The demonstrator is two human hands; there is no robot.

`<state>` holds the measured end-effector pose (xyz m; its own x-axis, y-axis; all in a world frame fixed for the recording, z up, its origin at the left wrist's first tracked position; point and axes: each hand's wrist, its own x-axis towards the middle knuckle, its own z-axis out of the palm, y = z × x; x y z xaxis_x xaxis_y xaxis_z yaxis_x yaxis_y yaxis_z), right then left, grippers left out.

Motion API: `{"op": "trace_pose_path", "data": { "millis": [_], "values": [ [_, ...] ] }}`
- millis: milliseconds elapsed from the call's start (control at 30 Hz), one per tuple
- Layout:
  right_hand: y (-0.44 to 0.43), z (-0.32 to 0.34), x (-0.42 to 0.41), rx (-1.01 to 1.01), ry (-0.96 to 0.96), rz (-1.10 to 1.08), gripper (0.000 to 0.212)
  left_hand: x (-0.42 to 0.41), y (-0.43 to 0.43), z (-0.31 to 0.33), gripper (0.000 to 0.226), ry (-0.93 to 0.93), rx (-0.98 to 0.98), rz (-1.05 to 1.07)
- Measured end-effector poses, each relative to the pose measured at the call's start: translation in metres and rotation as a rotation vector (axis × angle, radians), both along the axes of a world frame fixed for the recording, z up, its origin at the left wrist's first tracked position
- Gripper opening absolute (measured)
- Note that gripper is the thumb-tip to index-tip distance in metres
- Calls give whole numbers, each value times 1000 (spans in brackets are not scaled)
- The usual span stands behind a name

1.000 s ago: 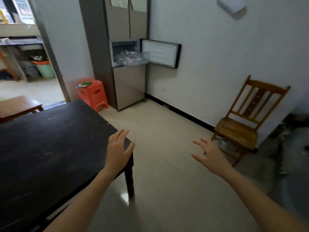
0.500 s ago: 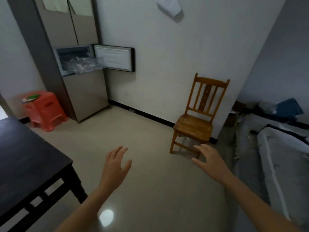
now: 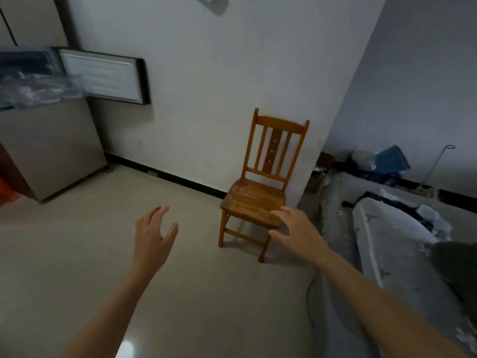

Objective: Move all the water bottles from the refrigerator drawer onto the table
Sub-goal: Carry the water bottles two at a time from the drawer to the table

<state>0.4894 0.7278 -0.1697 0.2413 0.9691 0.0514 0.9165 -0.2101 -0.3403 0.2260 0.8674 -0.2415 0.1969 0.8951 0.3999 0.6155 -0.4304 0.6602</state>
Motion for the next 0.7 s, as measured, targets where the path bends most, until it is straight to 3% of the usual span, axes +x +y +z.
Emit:
{"op": "trace_pose_path", "data": {
  "millis": [233, 700],
  "values": [
    [80, 4, 86, -31, -36, 4, 52, 92, 72, 2, 42, -37, -1, -27],
    [254, -14, 155, 21, -20, 277, 45, 134, 178, -3, 48, 40, 6, 152]
  ]
}}
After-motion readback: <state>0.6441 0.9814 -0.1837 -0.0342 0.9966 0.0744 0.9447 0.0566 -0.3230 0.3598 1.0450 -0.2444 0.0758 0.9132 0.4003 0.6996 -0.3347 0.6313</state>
